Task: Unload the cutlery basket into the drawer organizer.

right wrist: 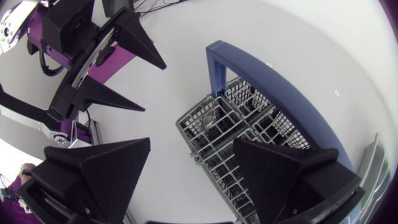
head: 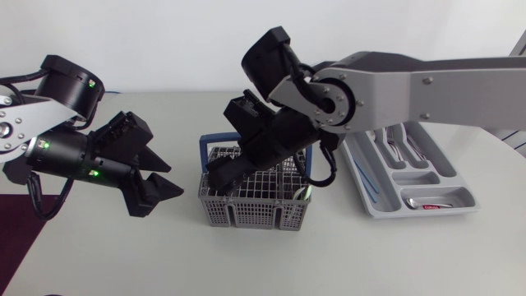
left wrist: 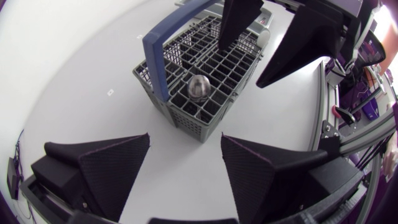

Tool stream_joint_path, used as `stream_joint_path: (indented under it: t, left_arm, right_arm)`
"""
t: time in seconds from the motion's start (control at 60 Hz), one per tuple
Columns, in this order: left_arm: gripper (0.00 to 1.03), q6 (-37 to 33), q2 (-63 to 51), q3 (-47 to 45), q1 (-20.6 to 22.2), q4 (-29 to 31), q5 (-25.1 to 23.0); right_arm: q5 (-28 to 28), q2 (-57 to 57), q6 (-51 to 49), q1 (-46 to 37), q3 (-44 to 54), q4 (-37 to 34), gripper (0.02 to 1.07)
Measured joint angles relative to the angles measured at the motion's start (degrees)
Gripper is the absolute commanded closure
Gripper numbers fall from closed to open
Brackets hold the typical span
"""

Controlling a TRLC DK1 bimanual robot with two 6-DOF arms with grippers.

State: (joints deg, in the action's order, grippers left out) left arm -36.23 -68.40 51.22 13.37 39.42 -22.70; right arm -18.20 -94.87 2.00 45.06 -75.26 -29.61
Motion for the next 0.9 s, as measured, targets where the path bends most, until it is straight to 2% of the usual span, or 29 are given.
stream_joint_path:
  t: [0.267, 0.5, 0.8, 0.9]
  left_arm:
    - [0.05, -4.9, -0.2, -2.3, -2.8, -2.2, -3.9]
    - [0.05, -6.3, -2.1, -2.8, -4.2, -3.8, -5.1]
    - [0.05, -6.5, -5.0, -2.8, -4.3, -5.1, -5.4]
    - [0.05, -6.5, -5.7, -2.9, -4.3, -5.5, -5.4]
  right_arm:
    - [2.1, -1.2, 4.6, 1.0, 0.0, 5.6, 0.16]
    - [10.7, -0.7, 6.4, 3.7, 3.1, 9.7, 0.16]
    - [16.6, 3.9, 8.7, 6.7, 8.3, 13.6, 0.16]
    - [16.6, 6.3, 10.5, 7.5, 10.3, 17.1, 0.16]
